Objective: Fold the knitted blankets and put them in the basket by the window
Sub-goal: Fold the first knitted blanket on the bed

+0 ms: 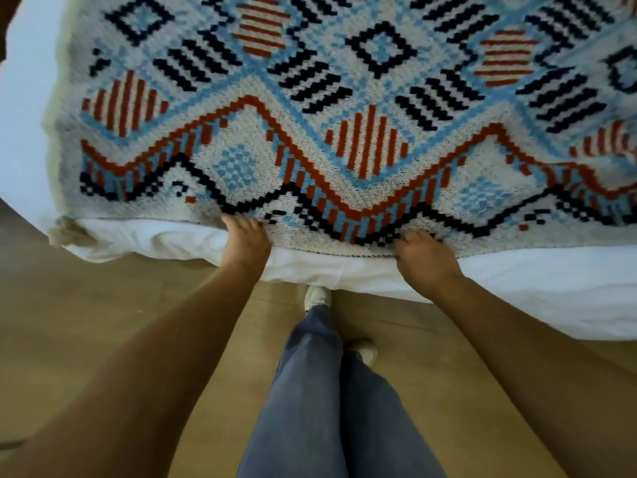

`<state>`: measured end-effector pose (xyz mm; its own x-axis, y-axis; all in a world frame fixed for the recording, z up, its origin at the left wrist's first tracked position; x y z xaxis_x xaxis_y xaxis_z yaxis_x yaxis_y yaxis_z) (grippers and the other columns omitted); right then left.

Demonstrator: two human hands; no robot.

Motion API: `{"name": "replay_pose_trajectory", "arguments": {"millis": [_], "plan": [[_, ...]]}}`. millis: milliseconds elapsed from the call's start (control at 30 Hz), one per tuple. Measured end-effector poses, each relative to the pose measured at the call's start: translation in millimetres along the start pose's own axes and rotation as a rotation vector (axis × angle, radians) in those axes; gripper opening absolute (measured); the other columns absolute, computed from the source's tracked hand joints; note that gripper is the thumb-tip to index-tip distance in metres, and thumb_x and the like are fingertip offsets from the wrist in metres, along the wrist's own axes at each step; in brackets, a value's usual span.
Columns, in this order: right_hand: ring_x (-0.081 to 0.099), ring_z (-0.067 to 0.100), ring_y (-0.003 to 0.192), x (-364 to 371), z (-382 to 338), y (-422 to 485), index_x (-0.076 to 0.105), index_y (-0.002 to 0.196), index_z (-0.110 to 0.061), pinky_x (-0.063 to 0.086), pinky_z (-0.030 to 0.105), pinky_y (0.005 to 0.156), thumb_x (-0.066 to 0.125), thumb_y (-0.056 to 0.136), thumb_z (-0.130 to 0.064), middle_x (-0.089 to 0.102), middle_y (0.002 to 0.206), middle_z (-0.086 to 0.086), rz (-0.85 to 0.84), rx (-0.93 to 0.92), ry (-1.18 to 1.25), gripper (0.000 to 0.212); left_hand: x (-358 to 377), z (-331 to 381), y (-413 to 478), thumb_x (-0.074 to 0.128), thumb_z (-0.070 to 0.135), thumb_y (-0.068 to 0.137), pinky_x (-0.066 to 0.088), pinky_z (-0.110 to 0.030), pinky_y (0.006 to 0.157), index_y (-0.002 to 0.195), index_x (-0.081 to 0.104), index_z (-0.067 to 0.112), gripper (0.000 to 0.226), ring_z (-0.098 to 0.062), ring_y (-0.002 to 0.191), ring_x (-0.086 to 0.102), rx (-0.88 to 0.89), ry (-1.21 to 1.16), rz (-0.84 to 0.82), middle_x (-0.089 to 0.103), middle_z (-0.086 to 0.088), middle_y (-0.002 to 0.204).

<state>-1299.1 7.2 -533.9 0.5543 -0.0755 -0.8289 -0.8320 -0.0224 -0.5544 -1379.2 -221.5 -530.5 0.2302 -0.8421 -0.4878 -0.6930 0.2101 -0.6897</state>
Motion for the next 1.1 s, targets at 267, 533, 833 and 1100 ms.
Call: {"name": "replay_pose_trajectory", "arguments": {"millis": [267, 533, 833, 1100], "plan": [[0.059, 0.035, 0.078, -23.4, 58.5, -38.1, 0.064, 0.088, 0.002, 0.047, 0.038, 0.063, 0.038, 0.085, -0.026, 0.063, 0.085, 0.020, 0.119, 0.095, 0.143, 0.038, -148.7, 101.4, -19.2, 0.044, 0.025, 0.092, 0.036, -0.030, 0.066, 0.105, 0.059, 0.011, 0.024, -0.021, 0.081, 0.055, 0.510, -0.242, 0.300, 0.059, -0.005, 0.094], [0.063, 0.035, 0.078, -7.6, 214.6, -88.2, 0.065, 0.087, 0.000, 0.050, 0.034, 0.055, 0.078, 0.053, -0.003, 0.063, 0.085, 0.019, 0.072, 0.244, -0.002, 0.037, -297.3, 236.6, -31.8, 0.037, 0.024, 0.098, 0.040, -0.039, 0.087, 0.138, 0.033, 0.009, 0.043, -0.031, 0.117, 0.045, 0.645, -0.298, 0.529, 0.040, -0.013, 0.137], [0.069, 0.031, 0.082, 3.7, 353.8, -90.8, 0.071, 0.085, -0.007, 0.056, 0.040, 0.069, 0.084, 0.041, -0.007, 0.071, 0.088, 0.015, 0.119, 0.171, -0.223, 0.045, -372.2, 311.0, 4.8, 0.046, 0.012, 0.096, 0.037, -0.040, 0.096, 0.135, 0.033, 0.008, 0.042, -0.031, 0.123, 0.039, 0.341, -0.503, 0.392, 0.038, -0.013, 0.135], [0.059, 0.034, 0.108, 23.5, 380.4, -106.9, 0.060, 0.119, -0.008, 0.045, 0.038, 0.090, 0.043, 0.093, -0.007, 0.063, 0.116, 0.016, -0.208, 0.101, -0.153, 0.031, -363.0, 363.7, -28.9, 0.036, 0.006, 0.097, 0.036, -0.040, 0.098, 0.139, 0.035, 0.003, 0.042, -0.033, 0.121, 0.045, 0.599, -0.266, 0.345, 0.045, -0.016, 0.135]]}}
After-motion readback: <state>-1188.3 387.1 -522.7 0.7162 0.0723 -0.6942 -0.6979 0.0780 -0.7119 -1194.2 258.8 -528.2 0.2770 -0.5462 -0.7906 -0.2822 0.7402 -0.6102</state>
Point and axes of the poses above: each hand's wrist, its own y-axis towards the middle knuckle, its own x-axis out of the palm, z = x × y, the point moved 8 cm from there along y, towards the middle knuckle
